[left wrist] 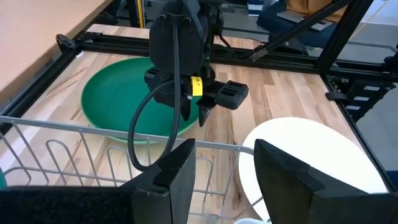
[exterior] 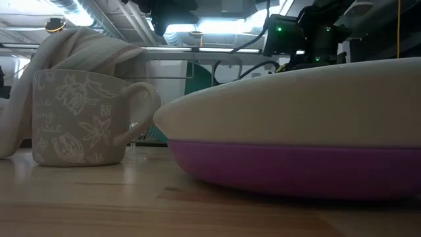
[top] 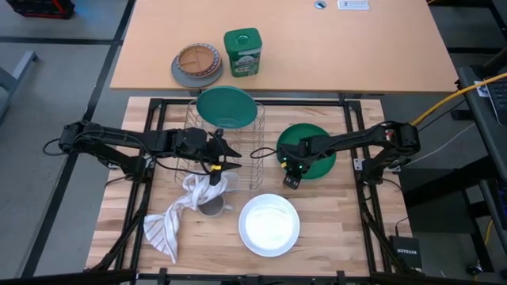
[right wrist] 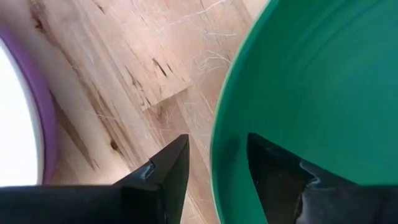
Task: Sort dishes
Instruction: Put the green plate into the gray dish rack
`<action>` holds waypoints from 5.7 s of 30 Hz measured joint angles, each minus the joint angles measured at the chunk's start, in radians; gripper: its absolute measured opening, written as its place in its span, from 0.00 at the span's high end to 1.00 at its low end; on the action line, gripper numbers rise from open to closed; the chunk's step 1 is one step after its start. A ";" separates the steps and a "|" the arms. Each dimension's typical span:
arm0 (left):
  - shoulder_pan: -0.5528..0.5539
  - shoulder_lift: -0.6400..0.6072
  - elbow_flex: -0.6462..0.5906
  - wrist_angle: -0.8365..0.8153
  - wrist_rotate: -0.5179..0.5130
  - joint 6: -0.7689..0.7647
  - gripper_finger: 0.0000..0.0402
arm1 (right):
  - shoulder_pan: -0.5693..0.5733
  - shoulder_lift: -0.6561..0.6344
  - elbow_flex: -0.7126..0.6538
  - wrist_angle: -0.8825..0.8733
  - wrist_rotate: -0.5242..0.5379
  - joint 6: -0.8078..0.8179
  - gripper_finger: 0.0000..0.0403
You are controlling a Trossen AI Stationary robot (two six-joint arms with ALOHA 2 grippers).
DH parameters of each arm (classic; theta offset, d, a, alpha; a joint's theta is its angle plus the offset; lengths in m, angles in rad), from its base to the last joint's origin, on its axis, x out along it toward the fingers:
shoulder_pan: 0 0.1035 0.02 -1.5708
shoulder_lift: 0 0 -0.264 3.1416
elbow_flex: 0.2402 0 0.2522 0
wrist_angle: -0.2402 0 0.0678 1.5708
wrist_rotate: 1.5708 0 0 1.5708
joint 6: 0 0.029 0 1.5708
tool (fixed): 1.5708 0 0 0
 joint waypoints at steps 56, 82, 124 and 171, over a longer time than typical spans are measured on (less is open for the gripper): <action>0.000 -0.002 0.000 0.000 0.000 0.077 0.62 | 0.000 -0.011 0.202 -0.191 -0.162 -0.066 1.00; -0.008 0.006 -0.001 0.015 0.000 0.142 0.62 | 0.013 -0.011 0.236 -0.340 0.003 -0.067 1.00; 0.006 0.358 0.000 0.504 0.008 0.372 0.62 | 0.014 -0.001 0.380 -0.478 0.078 -0.071 1.00; 0.006 0.360 0.000 0.528 0.030 0.410 0.62 | 0.013 -0.001 0.378 -0.496 -0.057 -0.087 1.00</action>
